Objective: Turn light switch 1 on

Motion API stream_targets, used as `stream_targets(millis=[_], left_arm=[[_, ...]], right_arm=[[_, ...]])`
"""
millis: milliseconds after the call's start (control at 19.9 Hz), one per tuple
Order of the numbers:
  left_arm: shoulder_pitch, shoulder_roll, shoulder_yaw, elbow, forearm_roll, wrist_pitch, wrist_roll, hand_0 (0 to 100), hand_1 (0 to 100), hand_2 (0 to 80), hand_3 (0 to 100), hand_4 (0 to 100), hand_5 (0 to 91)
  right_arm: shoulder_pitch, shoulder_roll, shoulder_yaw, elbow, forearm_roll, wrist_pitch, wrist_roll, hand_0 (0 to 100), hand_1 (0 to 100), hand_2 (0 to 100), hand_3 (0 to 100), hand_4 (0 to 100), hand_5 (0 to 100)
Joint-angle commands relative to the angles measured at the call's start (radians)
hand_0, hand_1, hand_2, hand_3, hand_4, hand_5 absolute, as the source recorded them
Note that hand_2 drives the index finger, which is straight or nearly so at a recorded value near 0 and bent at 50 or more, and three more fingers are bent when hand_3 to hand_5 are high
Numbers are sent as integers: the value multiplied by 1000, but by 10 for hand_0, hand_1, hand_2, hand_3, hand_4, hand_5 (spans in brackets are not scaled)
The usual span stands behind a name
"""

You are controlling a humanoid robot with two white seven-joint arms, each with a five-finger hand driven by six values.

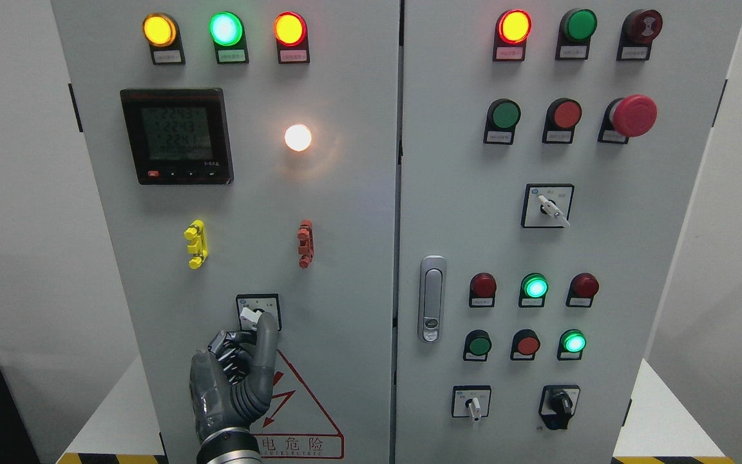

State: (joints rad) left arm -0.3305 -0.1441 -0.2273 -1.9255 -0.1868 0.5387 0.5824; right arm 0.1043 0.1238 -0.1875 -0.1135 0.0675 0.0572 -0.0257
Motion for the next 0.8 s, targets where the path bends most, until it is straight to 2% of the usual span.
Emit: stream_targets(millis=[0, 100, 201, 451, 602, 752], left_arm=[[19, 5, -1, -21, -2, -2, -1, 120, 340, 620, 1000, 977, 861], [27, 5, -1, -27, 0, -19, -3, 83, 352, 625, 1000, 978, 861], [50, 6, -3, -27, 1, -66, -32, 14, 379, 639, 1000, 981, 867], [161, 21, 0, -41, 1, -169, -79, 0, 391, 658, 1000, 992, 878], [269, 35, 14, -44, 4, -355, -169, 0, 375, 664, 1000, 1000, 886], [414, 55, 89, -33, 4, -544, -286, 0, 366, 667, 1000, 1000, 887]], right_arm=[[0, 0, 0, 0, 0, 0, 4, 0, 0, 0, 0, 0, 0], [0, 0, -1, 0, 0, 0, 4, 0, 0, 0, 0, 0, 0], [0, 0, -1, 0, 0, 0, 4, 0, 0, 0, 0, 0, 0], [0, 0, -1, 0, 0, 0, 3, 0, 0, 0, 0, 0, 0], [0, 0, -1, 0, 0, 0, 4, 0, 0, 0, 0, 0, 0], [0, 0, 0, 0, 0, 0, 3, 0, 0, 0, 0, 0, 0]])
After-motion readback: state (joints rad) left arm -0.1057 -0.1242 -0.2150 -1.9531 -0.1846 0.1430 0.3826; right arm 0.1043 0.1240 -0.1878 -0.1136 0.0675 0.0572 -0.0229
